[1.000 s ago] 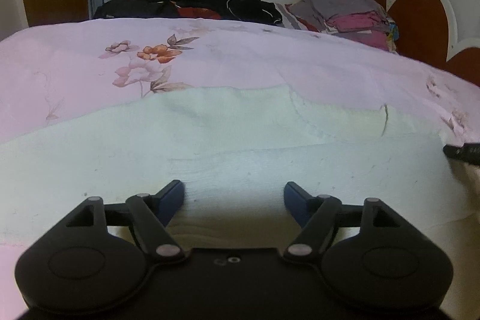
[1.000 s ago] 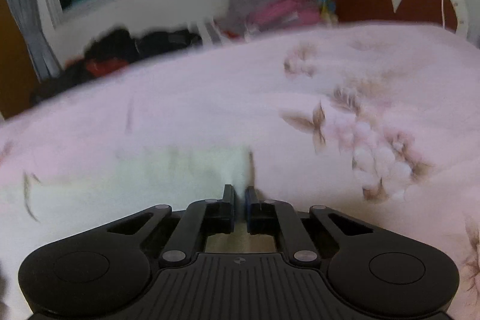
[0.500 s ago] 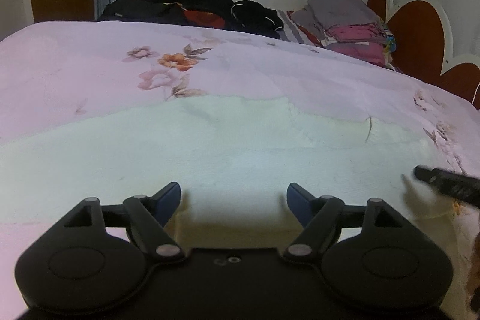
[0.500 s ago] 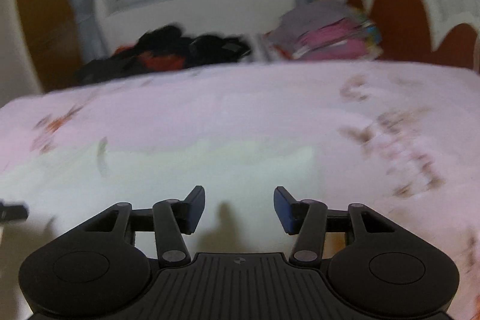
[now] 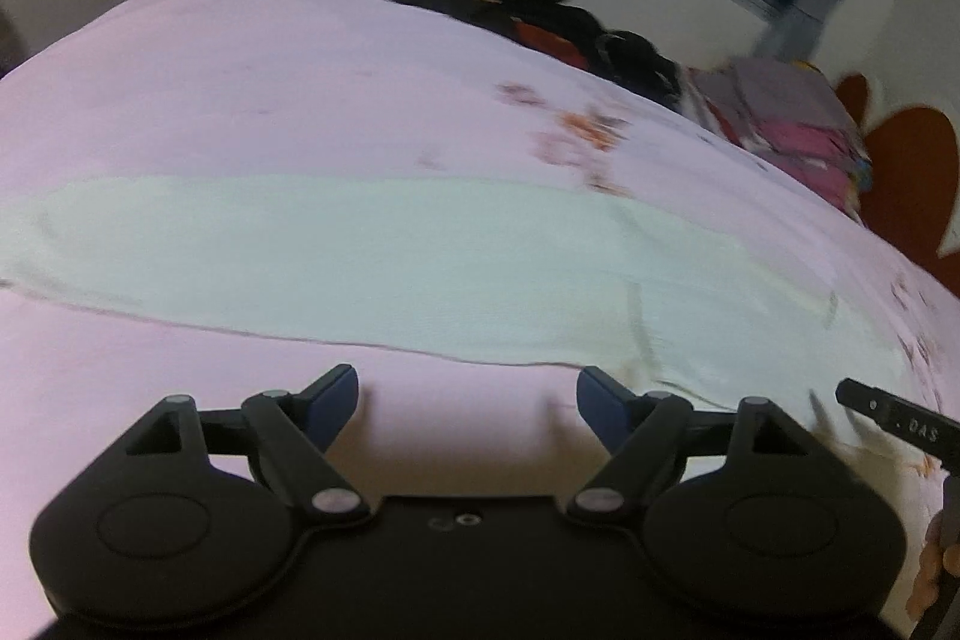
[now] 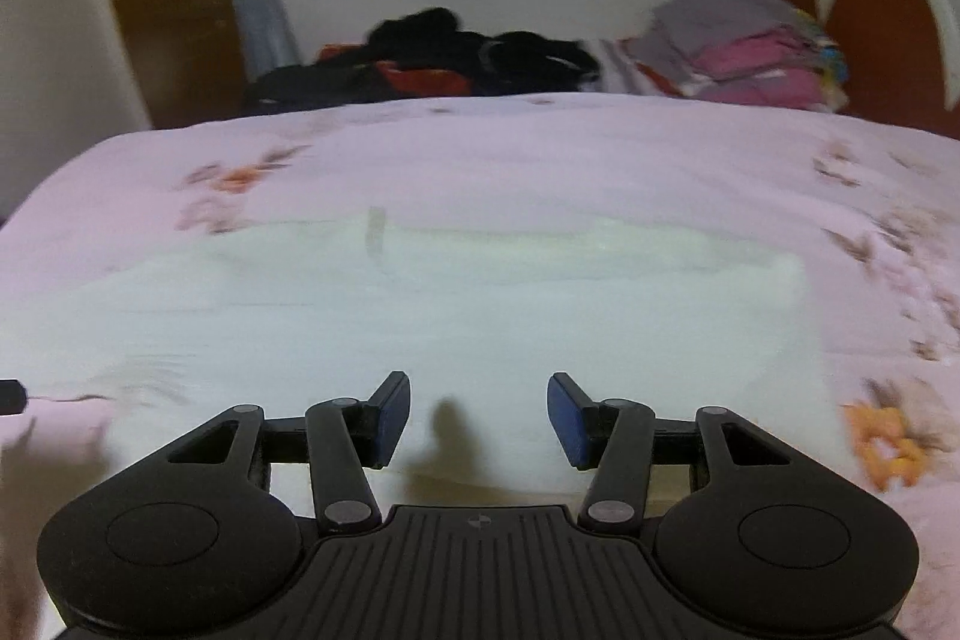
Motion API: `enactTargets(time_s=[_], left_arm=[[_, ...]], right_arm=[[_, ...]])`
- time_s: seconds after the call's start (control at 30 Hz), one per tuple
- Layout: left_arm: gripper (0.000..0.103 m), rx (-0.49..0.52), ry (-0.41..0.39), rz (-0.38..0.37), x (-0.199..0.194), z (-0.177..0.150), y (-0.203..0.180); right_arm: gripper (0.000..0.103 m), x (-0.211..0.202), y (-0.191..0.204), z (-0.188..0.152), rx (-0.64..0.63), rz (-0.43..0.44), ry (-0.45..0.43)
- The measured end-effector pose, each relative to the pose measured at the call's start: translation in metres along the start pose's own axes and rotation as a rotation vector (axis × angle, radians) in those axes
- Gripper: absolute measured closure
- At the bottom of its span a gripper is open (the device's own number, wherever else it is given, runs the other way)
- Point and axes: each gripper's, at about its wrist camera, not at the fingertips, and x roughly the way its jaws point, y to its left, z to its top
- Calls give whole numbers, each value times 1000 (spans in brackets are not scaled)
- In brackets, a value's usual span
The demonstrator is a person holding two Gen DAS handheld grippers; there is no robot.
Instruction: Fold small clothes
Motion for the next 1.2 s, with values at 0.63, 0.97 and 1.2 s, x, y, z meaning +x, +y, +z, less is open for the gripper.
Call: enactTargets(time_s=[0.63, 0.97, 1.2], left_arm=[[24, -95, -32, 76, -12, 9, 88], [24, -167, -23, 89, -2, 13, 121], [23, -291, -30, 50, 8, 15, 150]], right_arm=[[67, 62, 114, 6, -76, 55, 42], [67, 77, 120, 1, -106, -5, 64], [67, 80, 123, -2, -114, -15, 67]])
